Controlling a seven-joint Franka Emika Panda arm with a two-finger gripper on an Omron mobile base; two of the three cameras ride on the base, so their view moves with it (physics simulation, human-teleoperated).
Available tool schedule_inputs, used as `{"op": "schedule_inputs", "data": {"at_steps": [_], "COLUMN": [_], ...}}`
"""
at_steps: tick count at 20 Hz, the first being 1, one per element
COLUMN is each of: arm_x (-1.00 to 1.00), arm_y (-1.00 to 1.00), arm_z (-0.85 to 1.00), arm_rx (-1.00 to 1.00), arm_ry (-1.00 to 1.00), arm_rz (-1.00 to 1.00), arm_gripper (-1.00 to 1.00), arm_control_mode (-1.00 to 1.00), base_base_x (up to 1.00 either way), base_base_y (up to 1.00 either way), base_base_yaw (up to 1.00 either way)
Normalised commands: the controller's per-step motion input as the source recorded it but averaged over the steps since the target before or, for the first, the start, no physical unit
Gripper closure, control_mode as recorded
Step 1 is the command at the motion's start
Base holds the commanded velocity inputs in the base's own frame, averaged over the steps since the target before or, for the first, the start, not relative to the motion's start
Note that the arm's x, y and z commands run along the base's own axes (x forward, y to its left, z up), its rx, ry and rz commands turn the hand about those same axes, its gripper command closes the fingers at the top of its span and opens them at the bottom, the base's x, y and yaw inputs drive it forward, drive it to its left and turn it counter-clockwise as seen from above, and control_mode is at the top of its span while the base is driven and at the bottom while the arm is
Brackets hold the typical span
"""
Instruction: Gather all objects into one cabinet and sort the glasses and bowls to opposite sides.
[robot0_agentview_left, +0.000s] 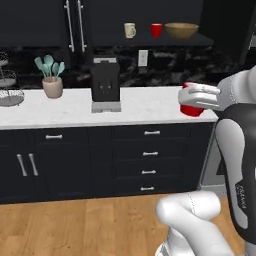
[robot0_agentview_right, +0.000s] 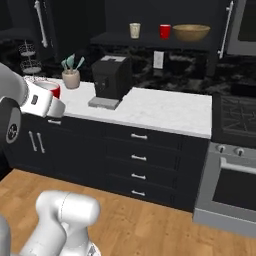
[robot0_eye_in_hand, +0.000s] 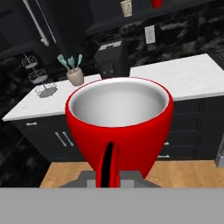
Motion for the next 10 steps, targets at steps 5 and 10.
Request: {"op": "schedule_inputs", "data": {"at_steps": [5,10], "arm_x": [0.00,0.00], "arm_y": [0.00,0.00], "arm_z": [0.00,0.00], "arm_rx": [0.00,0.00], "arm_ry": [0.00,0.00], "arm_rz": [0.00,0.00], "arm_gripper": [1.00,1.00], "arm_control_mode": [1.00,1.00], "base_base_x": [0.91,0.77], "base_base_y": [0.36,-0.33], "base_base_yaw": [-0.02,0.00]}}
